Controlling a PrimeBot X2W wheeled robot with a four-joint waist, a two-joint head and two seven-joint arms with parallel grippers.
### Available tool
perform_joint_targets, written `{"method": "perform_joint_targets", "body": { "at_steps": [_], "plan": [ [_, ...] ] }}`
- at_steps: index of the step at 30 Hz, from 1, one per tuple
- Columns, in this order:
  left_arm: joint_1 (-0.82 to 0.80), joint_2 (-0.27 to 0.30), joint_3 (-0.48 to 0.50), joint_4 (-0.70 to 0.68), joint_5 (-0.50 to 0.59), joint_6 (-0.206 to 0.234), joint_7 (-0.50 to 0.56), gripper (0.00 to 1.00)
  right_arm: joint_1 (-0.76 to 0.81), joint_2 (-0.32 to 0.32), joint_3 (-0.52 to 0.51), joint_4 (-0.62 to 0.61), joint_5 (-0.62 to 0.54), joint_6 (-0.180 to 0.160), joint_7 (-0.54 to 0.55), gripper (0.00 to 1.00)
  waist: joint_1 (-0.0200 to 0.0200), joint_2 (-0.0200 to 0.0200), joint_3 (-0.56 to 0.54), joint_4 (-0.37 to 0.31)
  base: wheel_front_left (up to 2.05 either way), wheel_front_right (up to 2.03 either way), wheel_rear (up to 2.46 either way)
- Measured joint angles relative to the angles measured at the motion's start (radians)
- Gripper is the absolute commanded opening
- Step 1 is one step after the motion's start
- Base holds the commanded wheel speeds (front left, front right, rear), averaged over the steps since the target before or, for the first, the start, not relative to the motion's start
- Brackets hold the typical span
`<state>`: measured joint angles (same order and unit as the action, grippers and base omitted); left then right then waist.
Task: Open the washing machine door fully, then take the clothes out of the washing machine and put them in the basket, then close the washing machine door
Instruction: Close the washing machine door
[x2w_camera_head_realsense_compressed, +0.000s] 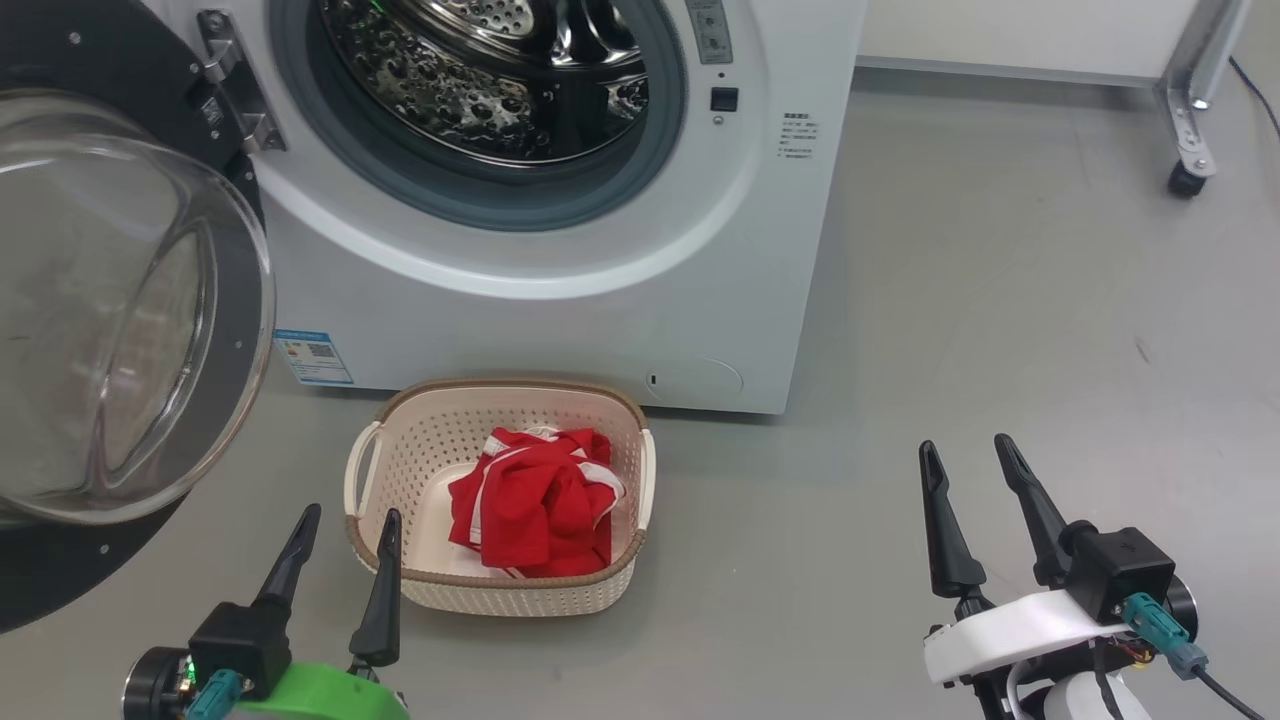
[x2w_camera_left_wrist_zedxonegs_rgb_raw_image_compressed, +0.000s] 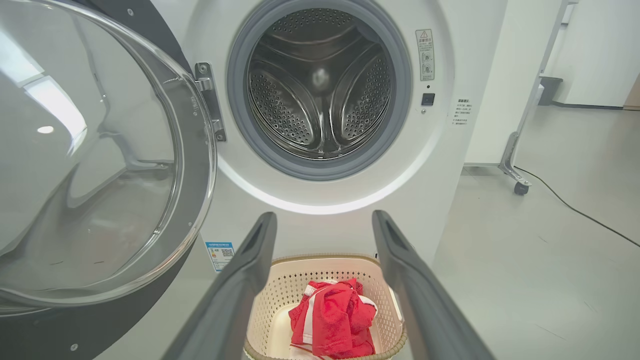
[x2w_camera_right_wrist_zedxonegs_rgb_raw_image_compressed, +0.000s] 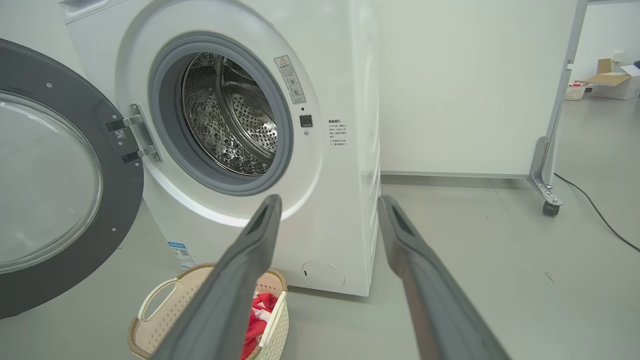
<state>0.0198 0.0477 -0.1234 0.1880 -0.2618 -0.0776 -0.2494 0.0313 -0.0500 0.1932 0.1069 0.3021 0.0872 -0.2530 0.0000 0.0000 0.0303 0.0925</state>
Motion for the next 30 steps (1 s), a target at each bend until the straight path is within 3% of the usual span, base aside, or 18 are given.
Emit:
{"method": "perform_joint_targets", "body": {
  "at_steps": [18, 30],
  "plan": [
    [0.0, 0.001, 0.0, 0.016, 0.009, 0.011, 0.0, 1.0, 0.0, 0.001, 0.019, 0.013, 0.0, 0.008, 0.0, 1.0, 0.0, 0.0, -0.017, 0.236, 0.0, 0.0, 0.0],
    [0.0, 0.005, 0.005, 0.009, 0.034, 0.023, 0.0, 1.0, 0.002, 0.004, 0.037, 0.021, 0.005, 0.009, 0.0, 1.0, 0.0, 0.0, -0.038, 0.354, 0.0, 0.0, 0.0]
  ]
}}
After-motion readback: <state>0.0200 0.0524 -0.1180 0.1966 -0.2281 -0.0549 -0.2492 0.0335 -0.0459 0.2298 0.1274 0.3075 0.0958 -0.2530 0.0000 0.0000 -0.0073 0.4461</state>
